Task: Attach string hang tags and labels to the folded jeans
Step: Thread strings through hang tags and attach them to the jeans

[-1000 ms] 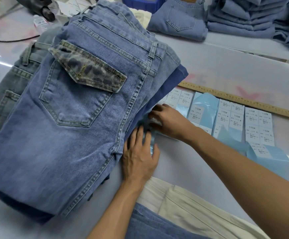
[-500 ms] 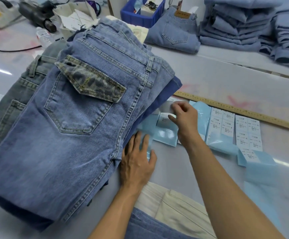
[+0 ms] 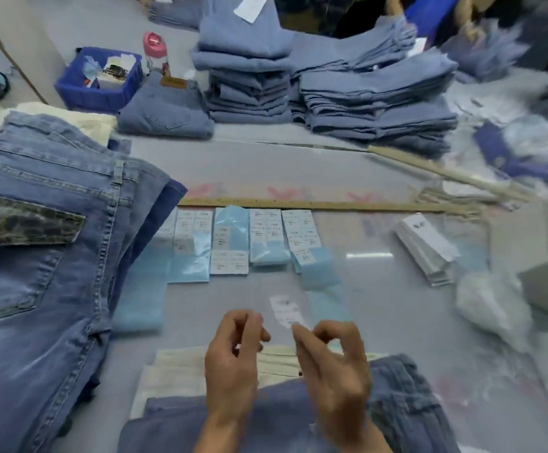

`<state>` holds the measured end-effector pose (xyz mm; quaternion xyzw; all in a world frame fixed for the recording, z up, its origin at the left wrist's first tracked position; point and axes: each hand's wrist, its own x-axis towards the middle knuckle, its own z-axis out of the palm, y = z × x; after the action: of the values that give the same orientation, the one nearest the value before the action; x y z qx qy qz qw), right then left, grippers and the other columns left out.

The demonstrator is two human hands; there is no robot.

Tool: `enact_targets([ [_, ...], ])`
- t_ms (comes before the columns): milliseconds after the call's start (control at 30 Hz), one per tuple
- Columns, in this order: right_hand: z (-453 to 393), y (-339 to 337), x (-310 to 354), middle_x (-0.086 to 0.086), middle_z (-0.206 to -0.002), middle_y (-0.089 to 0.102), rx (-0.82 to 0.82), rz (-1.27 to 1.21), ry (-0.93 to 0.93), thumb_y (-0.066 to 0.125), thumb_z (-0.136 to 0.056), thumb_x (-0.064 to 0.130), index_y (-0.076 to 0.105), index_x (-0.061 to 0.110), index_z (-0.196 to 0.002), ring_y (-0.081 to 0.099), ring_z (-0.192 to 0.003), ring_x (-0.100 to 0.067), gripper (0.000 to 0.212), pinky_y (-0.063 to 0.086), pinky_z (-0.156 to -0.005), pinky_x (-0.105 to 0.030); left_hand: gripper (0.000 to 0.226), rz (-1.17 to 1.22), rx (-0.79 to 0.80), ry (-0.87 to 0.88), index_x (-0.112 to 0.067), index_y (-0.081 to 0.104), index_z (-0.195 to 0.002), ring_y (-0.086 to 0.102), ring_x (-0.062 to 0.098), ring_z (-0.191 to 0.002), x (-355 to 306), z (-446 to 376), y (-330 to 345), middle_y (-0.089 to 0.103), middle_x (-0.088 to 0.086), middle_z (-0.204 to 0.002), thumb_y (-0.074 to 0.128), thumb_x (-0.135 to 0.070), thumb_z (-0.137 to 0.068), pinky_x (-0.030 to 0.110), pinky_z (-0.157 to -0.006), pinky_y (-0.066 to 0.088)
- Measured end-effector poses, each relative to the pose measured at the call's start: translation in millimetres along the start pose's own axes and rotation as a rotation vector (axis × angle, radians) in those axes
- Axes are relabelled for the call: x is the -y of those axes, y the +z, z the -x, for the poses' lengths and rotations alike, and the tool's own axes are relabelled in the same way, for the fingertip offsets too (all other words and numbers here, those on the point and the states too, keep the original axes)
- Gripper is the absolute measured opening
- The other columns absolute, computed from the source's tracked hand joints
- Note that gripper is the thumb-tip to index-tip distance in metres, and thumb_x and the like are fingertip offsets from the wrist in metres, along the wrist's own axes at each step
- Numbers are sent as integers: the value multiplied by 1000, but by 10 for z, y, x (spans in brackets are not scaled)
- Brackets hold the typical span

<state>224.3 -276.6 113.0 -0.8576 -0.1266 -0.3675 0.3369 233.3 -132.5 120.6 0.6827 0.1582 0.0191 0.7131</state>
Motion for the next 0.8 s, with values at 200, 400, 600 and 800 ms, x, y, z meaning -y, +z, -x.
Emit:
enact_targets([
  [200,352,-706,-236,-7,-96,61,115,156,-161,75,-87,1,72,5,-121,55,-80,-22,34,45,-77,-27,23,-76,196,-154,-9,68,-67,52,5,-52,-129,372,373,66,1,-58,71,1,-88,24,-57,44],
  [400,646,-1167,-131,-8,-95,64,92,325,-166,82,-81,0,74,2,-113,54,-73,-23,34,44,-68,-30,21,-162,312,-160,-9,71,-68,61,4,-56,-64,669,627,71,2,-63,75,1,-85,16,-60,49],
  [600,775,-1349,-76,-5,-95,61,66,393,-107,86,-77,1,75,5,-106,54,-69,-23,31,46,-65,-30,32,-154,296,-162,-18,69,-84,68,18,-67,82,923,774,74,0,-71,79,11,-77,31,-74,57],
  [800,784,-1627,-161,3,-119,62,185,169,323,56,-103,38,62,16,-133,62,-106,-17,38,52,-90,-32,51,-197,258,-42,-46,58,-96,65,18,-70,40,1053,1011,71,-6,-76,78,0,-83,39,-76,55],
])
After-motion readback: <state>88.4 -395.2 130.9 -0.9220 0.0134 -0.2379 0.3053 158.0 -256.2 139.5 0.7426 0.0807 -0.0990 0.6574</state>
